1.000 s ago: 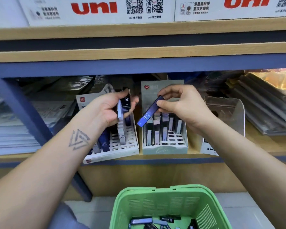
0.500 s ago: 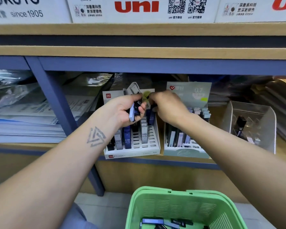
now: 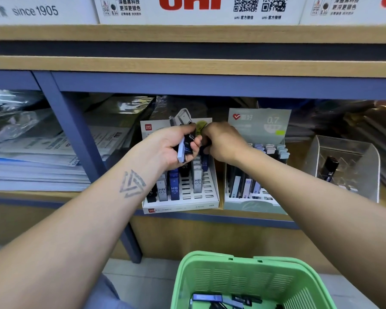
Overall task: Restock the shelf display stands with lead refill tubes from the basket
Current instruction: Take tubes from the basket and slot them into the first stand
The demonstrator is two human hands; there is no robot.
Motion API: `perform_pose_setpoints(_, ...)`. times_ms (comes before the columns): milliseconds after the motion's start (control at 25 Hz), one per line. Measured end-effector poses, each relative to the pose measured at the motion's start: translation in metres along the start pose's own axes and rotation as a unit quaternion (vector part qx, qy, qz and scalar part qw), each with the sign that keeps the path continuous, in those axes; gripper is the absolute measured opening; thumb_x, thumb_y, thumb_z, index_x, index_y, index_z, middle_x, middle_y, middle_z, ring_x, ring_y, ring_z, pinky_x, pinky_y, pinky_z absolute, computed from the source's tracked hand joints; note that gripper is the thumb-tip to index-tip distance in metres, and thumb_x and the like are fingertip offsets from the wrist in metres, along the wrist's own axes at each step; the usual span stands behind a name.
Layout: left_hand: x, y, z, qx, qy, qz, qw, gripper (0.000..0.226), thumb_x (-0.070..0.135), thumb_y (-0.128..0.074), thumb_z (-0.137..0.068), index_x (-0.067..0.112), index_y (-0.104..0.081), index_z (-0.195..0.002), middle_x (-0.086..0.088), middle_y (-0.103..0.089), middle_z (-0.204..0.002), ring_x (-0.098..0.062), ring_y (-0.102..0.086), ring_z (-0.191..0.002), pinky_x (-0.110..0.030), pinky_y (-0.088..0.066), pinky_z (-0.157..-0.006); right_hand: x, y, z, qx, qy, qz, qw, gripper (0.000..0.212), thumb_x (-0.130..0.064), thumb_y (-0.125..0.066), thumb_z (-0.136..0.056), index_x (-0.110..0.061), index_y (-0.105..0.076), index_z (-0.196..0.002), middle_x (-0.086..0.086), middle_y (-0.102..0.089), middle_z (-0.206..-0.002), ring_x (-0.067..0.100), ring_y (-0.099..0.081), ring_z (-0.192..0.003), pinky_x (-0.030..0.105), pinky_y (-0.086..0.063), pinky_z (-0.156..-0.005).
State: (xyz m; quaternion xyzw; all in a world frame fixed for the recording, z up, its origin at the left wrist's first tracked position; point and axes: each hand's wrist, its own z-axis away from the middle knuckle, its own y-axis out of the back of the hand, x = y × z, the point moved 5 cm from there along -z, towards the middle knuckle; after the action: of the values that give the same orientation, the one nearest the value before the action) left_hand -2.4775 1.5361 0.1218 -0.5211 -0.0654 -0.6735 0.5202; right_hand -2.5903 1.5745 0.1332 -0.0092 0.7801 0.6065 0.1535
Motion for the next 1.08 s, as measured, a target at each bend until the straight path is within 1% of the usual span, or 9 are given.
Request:
perform_pose_setpoints(200, 0.002, 0.001, 0.000, -0.002, -0.001, 0.003, 1.000, 0.023, 0.020, -0.055, -0.102, 0.004, -0.058, -0.086, -0.009, -0.059, -0.058, -0.011, -0.051, -0.038, -0.016, -0.041, -0.035, -0.003, 0.002, -0.003, 0.015, -0.003, -0.002, 1.000, 0.032, -0.001, -0.066, -0.089, -0.030, -0.052, -0.088, 0.006, -0.067, -0.102, 0.026, -0.067, -0.092, 0.035, -0.056, -0.081)
perform_pose_setpoints(320, 0.001, 0.002, 0.000, 0.001, 0.000, -0.001, 1.000, 0.023, 0.020, -0.055, -0.102, 0.004, -0.057, -0.085, -0.009, -0.058, -0.058, -0.011, -0.051, -0.038, -0.015, -0.041, -0.035, -0.003, 0.001, -0.007, 0.003, -0.009, 0.014, 1.000, 0.028, -0.003, -0.069, -0.088, -0.028, -0.055, -0.086, 0.000, -0.059, -0.094, 0.022, -0.060, -0.086, 0.030, -0.047, -0.074)
perform_pose_setpoints(400, 0.001, 0.002, 0.000, 0.003, -0.002, -0.003, 1.000, 0.022, 0.020, -0.055, -0.102, 0.004, -0.057, -0.086, -0.009, -0.058, -0.058, -0.011, -0.051, -0.038, -0.016, -0.041, -0.035, -0.002, 0.003, -0.009, -0.012, -0.010, 0.015, 1.000, 0.025, -0.004, -0.073, -0.085, -0.025, -0.059, -0.085, 0.000, -0.058, -0.092, 0.022, -0.057, -0.085, 0.028, -0.045, -0.073)
perform_pose_setpoints(520, 0.002, 0.004, 0.000, 0.005, -0.003, -0.001, 1.000, 0.022, 0.019, -0.055, -0.102, 0.004, -0.056, -0.086, -0.010, -0.058, -0.057, -0.011, -0.051, -0.038, -0.016, -0.042, -0.036, 0.000, 0.004, -0.012, -0.018, -0.013, 0.010, 1.000, 0.024, -0.004, -0.074, -0.084, -0.023, -0.059, -0.084, 0.002, -0.060, -0.094, 0.024, -0.058, -0.086, 0.028, -0.047, -0.073)
perform_pose_setpoints(640, 0.003, 0.004, 0.001, 0.001, -0.006, -0.004, 1.000, 0.024, 0.020, -0.053, -0.103, 0.003, -0.055, -0.086, -0.009, -0.058, -0.056, -0.011, -0.051, -0.037, -0.014, -0.041, -0.036, 0.003, 0.002, -0.015, -0.005, -0.018, 0.009, 1.000, 0.025, -0.004, -0.073, -0.084, -0.021, -0.056, -0.080, 0.004, -0.061, -0.094, 0.027, -0.062, -0.091, 0.028, -0.044, -0.072)
perform_pose_setpoints(720, 0.003, 0.003, 0.002, 0.002, -0.008, -0.008, 1.000, 0.025, 0.020, -0.053, -0.103, 0.003, -0.055, -0.085, -0.009, -0.058, -0.055, -0.010, -0.051, -0.037, -0.014, -0.040, -0.036, 0.003, 0.002, -0.016, -0.004, -0.018, 0.005, 1.000, 0.021, -0.004, -0.073, -0.084, -0.021, -0.060, -0.083, 0.003, -0.060, -0.093, 0.027, -0.063, -0.094, 0.028, -0.045, -0.073)
perform_pose_setpoints(800, 0.002, 0.003, 0.001, 0.004, -0.009, -0.008, 1.000, 0.024, 0.020, -0.054, -0.103, 0.003, -0.056, -0.085, -0.009, -0.058, -0.056, -0.011, -0.051, -0.037, -0.015, -0.041, -0.036, 0.000, 0.002, -0.016, -0.011, -0.007, 0.003, 1.000, 0.014, -0.005, -0.074, -0.084, -0.016, -0.069, -0.091, 0.001, -0.060, -0.093, 0.026, -0.063, -0.094, 0.028, -0.049, -0.078)
perform_pose_setpoints(880, 0.002, 0.002, 0.002, 0.004, -0.007, -0.008, 1.000, 0.024, 0.021, -0.054, -0.102, 0.003, -0.057, -0.085, -0.009, -0.058, -0.056, -0.010, -0.051, -0.037, -0.015, -0.041, -0.035, -0.002, 0.003, -0.015, -0.019, -0.003, 0.010, 1.000, 0.016, -0.005, -0.074, -0.084, -0.016, -0.072, -0.096, 0.000, -0.059, -0.094, 0.025, -0.063, -0.095, 0.027, -0.048, -0.078)
perform_pose_setpoints(1080, 0.002, 0.002, 0.002, 0.008, -0.013, -0.018, 1.000, 0.024, 0.021, -0.055, -0.102, 0.004, -0.057, -0.085, -0.008, -0.058, -0.056, -0.010, -0.051, -0.038, -0.015, -0.041, -0.036, -0.003, 0.004, -0.014, -0.003, -0.006, 0.034, 0.999, 0.023, -0.002, -0.067, -0.088, -0.024, -0.061, -0.086, 0.000, -0.058, -0.092, 0.027, -0.063, -0.095, 0.030, -0.050, -0.078)
